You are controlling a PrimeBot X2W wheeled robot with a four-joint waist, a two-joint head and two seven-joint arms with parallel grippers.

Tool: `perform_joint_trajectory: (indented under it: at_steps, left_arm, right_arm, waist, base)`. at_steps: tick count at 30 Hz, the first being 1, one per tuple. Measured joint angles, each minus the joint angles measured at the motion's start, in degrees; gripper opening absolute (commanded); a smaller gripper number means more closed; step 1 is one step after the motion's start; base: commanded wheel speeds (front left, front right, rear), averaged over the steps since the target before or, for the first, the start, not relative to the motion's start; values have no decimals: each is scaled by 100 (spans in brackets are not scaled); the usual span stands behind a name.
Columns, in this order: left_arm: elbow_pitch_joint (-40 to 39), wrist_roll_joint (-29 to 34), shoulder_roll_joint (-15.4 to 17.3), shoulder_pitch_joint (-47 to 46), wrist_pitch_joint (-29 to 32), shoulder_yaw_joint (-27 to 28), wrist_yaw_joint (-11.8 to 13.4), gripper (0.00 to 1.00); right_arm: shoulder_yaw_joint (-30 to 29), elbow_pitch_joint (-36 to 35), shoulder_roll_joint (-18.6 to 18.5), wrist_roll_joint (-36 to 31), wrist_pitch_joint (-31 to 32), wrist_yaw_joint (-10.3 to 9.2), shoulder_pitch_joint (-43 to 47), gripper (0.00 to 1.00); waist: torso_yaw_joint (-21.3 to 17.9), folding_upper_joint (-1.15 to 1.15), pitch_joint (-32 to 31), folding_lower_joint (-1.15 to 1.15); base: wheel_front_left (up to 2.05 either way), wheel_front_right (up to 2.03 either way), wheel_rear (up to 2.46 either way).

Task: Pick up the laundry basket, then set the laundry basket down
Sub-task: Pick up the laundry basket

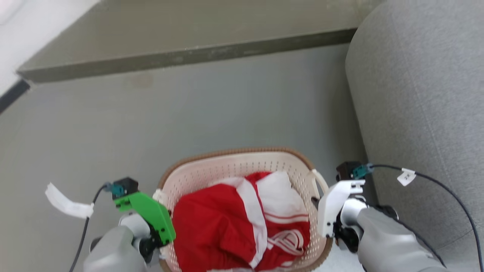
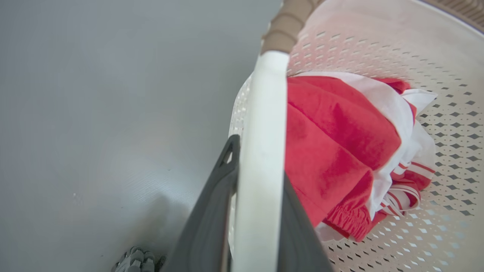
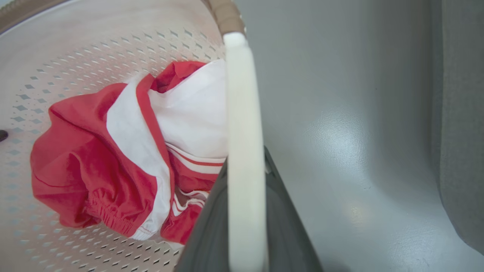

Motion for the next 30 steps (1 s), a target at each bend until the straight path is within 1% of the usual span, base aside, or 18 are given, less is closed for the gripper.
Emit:
perform_joint_trajectory:
  at_steps: [21, 30]
  left_arm:
    - [-2, -221, -1, 734, 277, -196, 0, 0]
    - [-1, -369, 0, 905, 377, -267, 0, 0]
  right_arm:
    - [92, 42, 19, 240, 242, 35, 698, 0]
    - [129, 53, 23, 299, 311, 35, 862, 0]
  waist:
    - [-75, 0, -1010, 0]
    - [-74, 0, -1265, 0]
  base:
    - [0, 0, 0]
    - [0, 0, 0]
